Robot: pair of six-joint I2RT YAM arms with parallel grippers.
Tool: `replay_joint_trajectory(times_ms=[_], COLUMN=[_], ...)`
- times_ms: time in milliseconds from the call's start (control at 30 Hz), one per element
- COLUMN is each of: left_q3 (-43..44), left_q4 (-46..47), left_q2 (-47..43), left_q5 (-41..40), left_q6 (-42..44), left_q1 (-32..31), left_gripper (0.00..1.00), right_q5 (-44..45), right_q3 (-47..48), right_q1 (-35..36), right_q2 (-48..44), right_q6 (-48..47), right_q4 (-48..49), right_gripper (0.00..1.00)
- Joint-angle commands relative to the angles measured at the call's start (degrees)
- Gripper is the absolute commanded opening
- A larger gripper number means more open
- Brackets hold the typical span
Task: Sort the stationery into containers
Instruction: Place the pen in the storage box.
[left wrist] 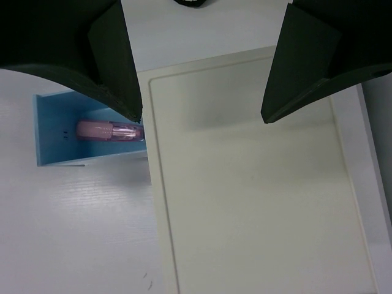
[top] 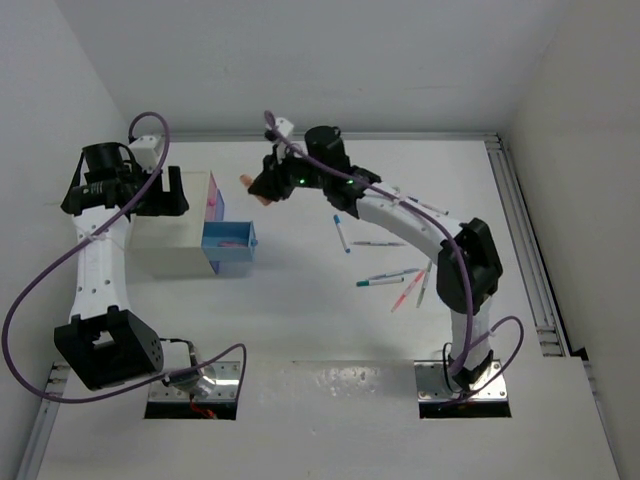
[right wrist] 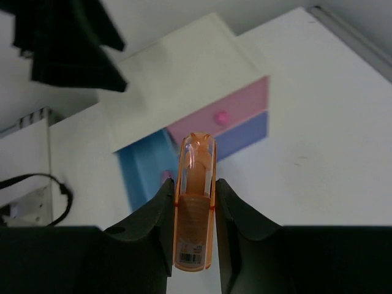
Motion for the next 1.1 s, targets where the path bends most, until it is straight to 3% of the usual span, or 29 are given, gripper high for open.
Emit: replay_joint_trajectory(times_ms=[0,267,633,700,800,867,967,1067], left_q3=[-0.07,0.02,0.11,0.02,0.02,-0.15,-0.06,0.46], left_q4=[1.56,1.30,1.12,1.12,0.86,0.94,0.94,0.86], left_q2=[-1.86,-1.94,-1.68,-1.68,-1.77,-1.59,-1.59,-1.24], left_q5=[2.02,3.87,3.52,3.52,3.34,3.34,3.78,5.18], left_q6=[-1.52,-2.14,-1.09,-0.74,-0.47,-0.04,0.23,1.37], left_q1=[1.38,2.79,3.66,3.66,3.84,4.01,4.19,4.37], left_gripper=[0.85,0.85,0.85,0.85,0.85,0.85,0.85,0.85], right_q5=[-6.79,-7.40,-4.42,-4.33,-3.89,-3.97,-4.15,-5.55], right_q3=[3.89,7.14,6.27,6.44,6.53,6.18,5.92,6.80], right_q1=[4.98,10.52,11.23,11.14,11.14,10.97,10.35,7.03], right_q2=[3.09,9.42,13.47,13.73,12.95,11.20,9.00,6.36], right_q6=[-6.44,-12.50,-19.19,-19.36,-18.57,-17.35,-16.38,-15.50], right_q4=[1.83,3.15,4.29,4.38,4.29,4.38,4.21,0.27], right_gripper=[0.00,0.00,0.02,0.18,0.53,0.61,0.62,0.55])
